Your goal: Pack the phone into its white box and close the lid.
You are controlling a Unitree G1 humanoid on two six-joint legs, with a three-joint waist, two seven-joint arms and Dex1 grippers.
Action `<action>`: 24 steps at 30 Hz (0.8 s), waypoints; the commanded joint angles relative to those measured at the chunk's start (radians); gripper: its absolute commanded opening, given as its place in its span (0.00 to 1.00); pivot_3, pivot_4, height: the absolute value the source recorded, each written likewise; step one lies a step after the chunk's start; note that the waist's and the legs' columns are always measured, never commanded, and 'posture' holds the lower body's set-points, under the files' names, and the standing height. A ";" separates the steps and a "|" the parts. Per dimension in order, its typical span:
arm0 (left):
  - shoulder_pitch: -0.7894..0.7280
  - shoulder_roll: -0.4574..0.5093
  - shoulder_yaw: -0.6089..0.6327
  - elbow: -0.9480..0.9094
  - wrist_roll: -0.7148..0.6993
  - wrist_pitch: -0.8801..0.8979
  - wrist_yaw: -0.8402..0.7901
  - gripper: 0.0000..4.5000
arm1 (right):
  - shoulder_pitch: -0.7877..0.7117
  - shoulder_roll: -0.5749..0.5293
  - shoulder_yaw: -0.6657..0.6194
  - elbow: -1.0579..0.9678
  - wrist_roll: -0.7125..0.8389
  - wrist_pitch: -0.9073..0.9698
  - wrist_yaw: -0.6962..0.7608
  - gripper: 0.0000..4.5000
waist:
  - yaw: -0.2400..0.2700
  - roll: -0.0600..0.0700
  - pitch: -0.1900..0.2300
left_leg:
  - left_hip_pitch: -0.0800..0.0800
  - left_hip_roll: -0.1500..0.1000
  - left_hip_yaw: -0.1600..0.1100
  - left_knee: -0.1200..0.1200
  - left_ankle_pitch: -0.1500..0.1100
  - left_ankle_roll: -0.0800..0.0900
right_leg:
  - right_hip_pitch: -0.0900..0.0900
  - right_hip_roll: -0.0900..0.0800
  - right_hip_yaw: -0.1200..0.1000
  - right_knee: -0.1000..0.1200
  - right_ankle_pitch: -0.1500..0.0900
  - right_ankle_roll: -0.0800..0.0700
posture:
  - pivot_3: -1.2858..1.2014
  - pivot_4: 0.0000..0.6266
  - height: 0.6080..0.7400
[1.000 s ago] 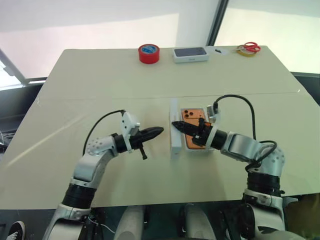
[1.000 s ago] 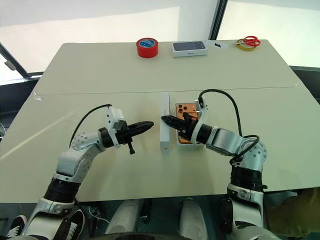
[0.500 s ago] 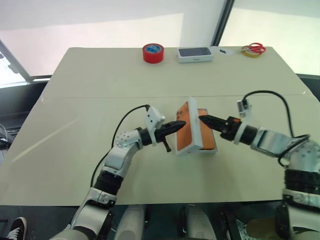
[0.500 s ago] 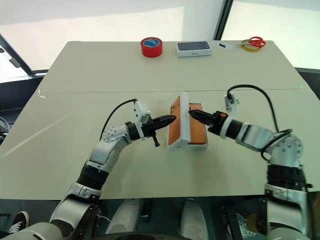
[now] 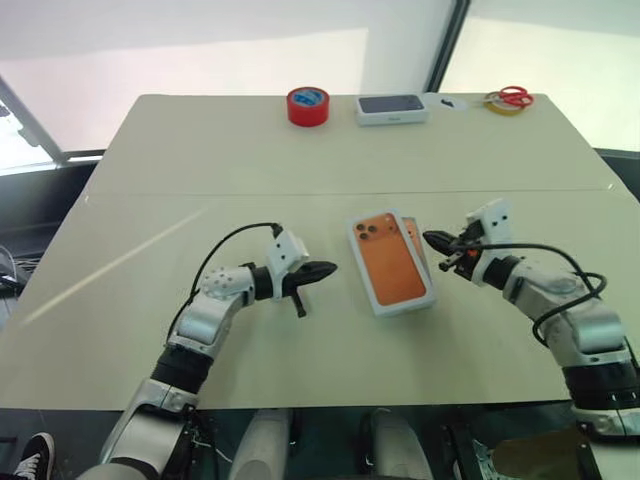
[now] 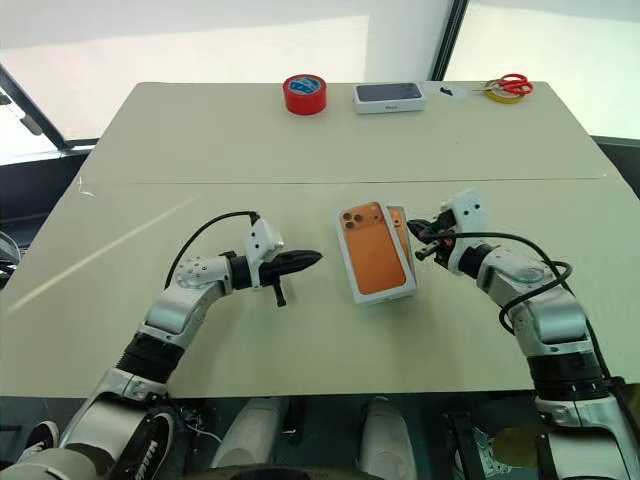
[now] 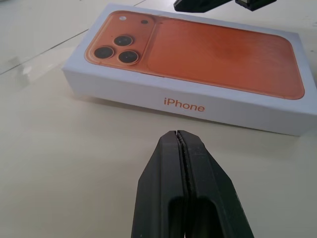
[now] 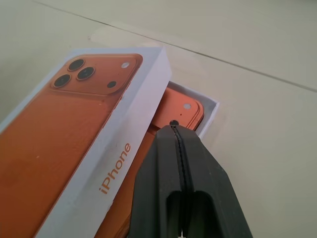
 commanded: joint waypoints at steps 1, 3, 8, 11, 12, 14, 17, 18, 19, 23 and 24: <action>-0.047 -0.061 -0.038 0.060 0.033 -0.018 0.026 0.00 | 0.010 -0.003 -0.005 -0.051 -0.060 -0.055 0.026 0.01 | 0.004 0.000 0.000 | 0.000 0.000 0.000 0.000 0.000 0.000 | 0.001 0.000 0.000 0.000 0.000 0.000 | 0.52 0.24 1.00; -0.075 -0.122 -0.030 0.103 0.022 -0.035 0.046 0.00 | 0.016 0.014 -0.021 -0.061 -0.042 -0.036 0.043 0.01 | 0.011 0.000 0.000 | 0.000 0.000 0.000 0.000 0.000 0.000 | 0.002 0.000 0.000 -0.002 0.000 0.001 | 0.52 0.24 1.00; -0.105 -0.177 -0.064 0.141 0.077 -0.105 0.062 0.00 | 0.030 0.020 -0.014 -0.079 -0.095 -0.049 0.048 0.01 | 0.019 0.000 0.000 | 0.000 0.000 0.000 0.000 0.000 0.000 | 0.002 0.000 0.000 -0.001 0.001 0.001 | 0.52 0.24 1.00; -0.118 -0.186 -0.051 0.164 0.078 -0.117 0.075 0.00 | 0.030 0.033 -0.021 -0.084 -0.100 -0.038 0.047 0.01 | 0.019 0.000 0.000 | 0.000 0.000 0.001 0.000 0.000 0.000 | 0.002 0.000 0.000 -0.001 0.001 0.001 | 0.52 0.24 1.00; -0.131 -0.194 -0.041 0.182 0.080 -0.124 0.091 0.00 | 0.031 0.035 -0.022 -0.079 -0.107 -0.041 0.045 0.01 | 0.019 0.000 0.000 | 0.000 0.000 0.001 0.000 0.000 0.000 | 0.002 0.000 0.000 -0.001 0.001 0.001 | 0.52 0.24 1.00; -0.160 -0.212 -0.023 0.220 0.080 -0.137 0.120 0.00 | 0.034 0.037 -0.023 -0.066 -0.126 -0.049 0.041 0.01 | 0.022 0.000 0.000 | 0.000 0.000 0.000 0.000 0.000 0.000 | 0.002 0.000 0.000 -0.002 0.001 0.001 | 0.52 0.24 1.00; -0.190 -0.226 -0.024 0.262 0.093 -0.158 0.123 0.00 | 0.029 0.042 -0.026 -0.047 -0.151 -0.057 0.033 0.01 | 0.021 0.000 0.000 | 0.000 0.000 0.000 0.001 0.000 0.000 | 0.003 0.000 -0.001 -0.002 0.001 0.001 | 0.52 0.24 1.00; -0.196 -0.228 -0.026 0.274 0.098 -0.167 0.124 0.00 | 0.026 0.046 -0.029 -0.044 -0.153 -0.056 0.032 0.01 | 0.021 0.000 0.000 | 0.000 0.000 0.000 0.001 0.000 0.000 | 0.003 0.000 0.000 -0.002 0.001 0.001 | 0.52 0.24 1.00; -0.203 -0.232 -0.024 0.287 0.098 -0.172 0.124 0.00 | 0.021 0.049 -0.033 -0.037 -0.160 -0.056 0.028 0.01 | 0.020 0.000 0.000 | 0.000 0.000 0.000 0.000 0.000 0.000 | 0.003 0.000 -0.001 -0.001 0.001 0.001 | 0.52 0.24 1.00; -0.224 -0.245 -0.023 0.326 0.101 -0.187 0.125 0.00 | 0.005 0.064 -0.048 -0.014 -0.182 -0.059 0.018 0.01 | 0.020 0.000 0.000 | 0.000 0.000 0.000 0.000 0.000 0.000 | 0.003 0.000 -0.001 -0.001 0.001 0.001 | 0.52 0.24 1.00; -0.229 -0.248 -0.023 0.334 0.103 -0.191 0.126 0.00 | 0.002 0.061 -0.043 -0.005 -0.197 -0.069 0.019 0.01 | 0.021 0.000 0.000 | 0.000 0.000 0.001 0.001 0.000 0.000 | 0.003 0.000 -0.001 -0.001 0.001 0.001 | 0.52 0.24 1.00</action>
